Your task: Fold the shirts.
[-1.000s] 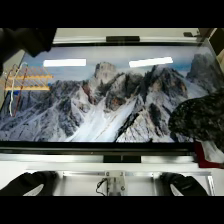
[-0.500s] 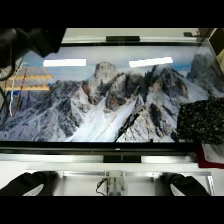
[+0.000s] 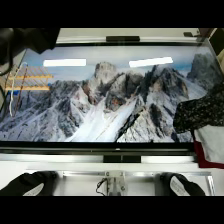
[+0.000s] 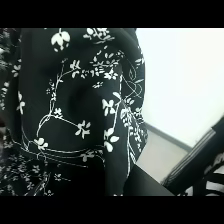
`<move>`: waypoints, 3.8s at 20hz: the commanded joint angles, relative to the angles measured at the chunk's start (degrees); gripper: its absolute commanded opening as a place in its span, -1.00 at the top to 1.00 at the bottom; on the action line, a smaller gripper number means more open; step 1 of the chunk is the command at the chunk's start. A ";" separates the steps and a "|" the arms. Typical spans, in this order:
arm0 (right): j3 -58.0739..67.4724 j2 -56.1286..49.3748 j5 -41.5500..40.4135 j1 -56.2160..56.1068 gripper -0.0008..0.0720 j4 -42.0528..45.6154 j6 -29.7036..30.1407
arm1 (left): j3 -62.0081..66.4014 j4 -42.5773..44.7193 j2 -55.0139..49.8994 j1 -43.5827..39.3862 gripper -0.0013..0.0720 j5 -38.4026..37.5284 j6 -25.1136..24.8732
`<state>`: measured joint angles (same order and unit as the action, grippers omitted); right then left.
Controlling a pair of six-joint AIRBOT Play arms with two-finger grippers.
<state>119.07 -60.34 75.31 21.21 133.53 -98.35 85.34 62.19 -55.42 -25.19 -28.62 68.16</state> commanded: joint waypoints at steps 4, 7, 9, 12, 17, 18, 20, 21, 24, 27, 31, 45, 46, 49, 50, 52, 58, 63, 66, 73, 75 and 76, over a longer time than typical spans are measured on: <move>0.07 -5.64 -8.74 27.85 0.87 -23.37 3.74 | -0.02 -0.02 0.00 3.93 -0.89 0.04 0.02; 0.07 -9.09 -11.50 33.33 0.87 -27.34 4.37 | -0.02 -0.02 -0.02 4.59 -0.89 0.04 0.00; 0.07 -11.54 -12.79 35.08 0.87 -28.52 6.16 | -0.02 0.00 -0.02 4.59 -0.89 0.04 0.00; 0.07 -14.16 -18.71 38.01 0.87 -29.40 5.95 | -0.02 0.00 -0.02 5.01 -0.88 0.11 0.00; 0.07 -17.14 -26.08 44.06 0.87 -31.85 5.53 | -0.02 -0.04 -0.02 5.18 -0.87 0.09 1.70; 0.07 -17.51 -27.56 45.33 0.87 -32.39 5.53 | -0.02 -0.04 -0.02 5.18 -0.87 0.09 1.77; 0.07 -18.08 -29.53 47.95 0.87 -33.75 5.57 | -0.02 -0.04 -0.02 5.18 -0.87 0.07 1.77; 0.07 -18.27 -30.08 49.24 0.87 -34.07 5.60 | -0.02 -0.04 -0.02 5.18 -0.87 0.04 1.81; 0.07 -18.56 -30.42 53.62 0.87 -34.21 5.60 | -0.02 -0.04 -0.04 5.18 -0.87 0.02 2.62; 0.07 -18.56 -30.36 58.36 0.87 -34.21 5.55 | -0.02 -0.04 -0.13 5.18 -0.87 0.00 3.74; 0.07 -18.69 -30.36 62.95 0.87 -36.87 5.66 | -0.02 -0.04 -0.61 5.18 -0.87 -0.04 4.79; -0.52 -19.39 -17.40 61.94 0.87 -38.53 8.59 | -0.02 -0.07 -1.97 5.18 -0.87 -1.31 4.79; -0.52 -19.37 -16.13 61.94 0.87 -38.49 8.59 | -0.02 -0.07 -1.92 5.18 -0.87 -1.42 4.79; -0.52 -18.45 -13.97 61.94 0.87 -34.07 4.92 | -0.02 -0.07 -1.84 5.18 -0.87 -1.46 4.76; -0.52 -17.86 -13.53 62.18 0.87 -31.36 3.08 | -0.02 -0.07 -1.84 5.18 -0.87 -1.46 4.74; -0.52 -16.79 -12.24 63.69 0.87 -29.40 0.20 | -0.02 -0.04 -1.84 5.18 -0.87 -1.46 4.74; -0.50 -15.45 -8.55 65.75 -0.57 -32.65 0.07 | -0.02 -0.04 -1.86 5.18 -0.87 -1.49 4.74; -0.52 -11.41 3.89 65.46 -0.57 -36.57 0.04 | -0.02 -0.04 -2.27 5.18 -0.87 -4.35 4.76; -0.52 -8.59 14.23 65.46 -0.57 -38.86 0.61 | -0.02 -0.04 -3.82 5.18 -0.82 -11.45 4.76; -9.38 -5.49 31.23 65.33 -0.57 -59.47 3.21 | 0.00 5.79 -6.03 5.18 -0.83 -23.87 4.79; -14.84 -4.02 31.26 61.92 -0.57 -59.71 5.14 | -0.02 9.46 -6.12 5.18 -0.83 -27.56 6.82; -18.27 -3.17 31.23 58.62 -0.57 -59.76 5.88 | -0.02 11.85 -6.25 5.18 -0.83 -30.05 9.03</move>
<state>107.68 -65.28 98.19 83.99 78.06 -95.20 85.32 68.25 -61.34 -20.05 -51.94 74.02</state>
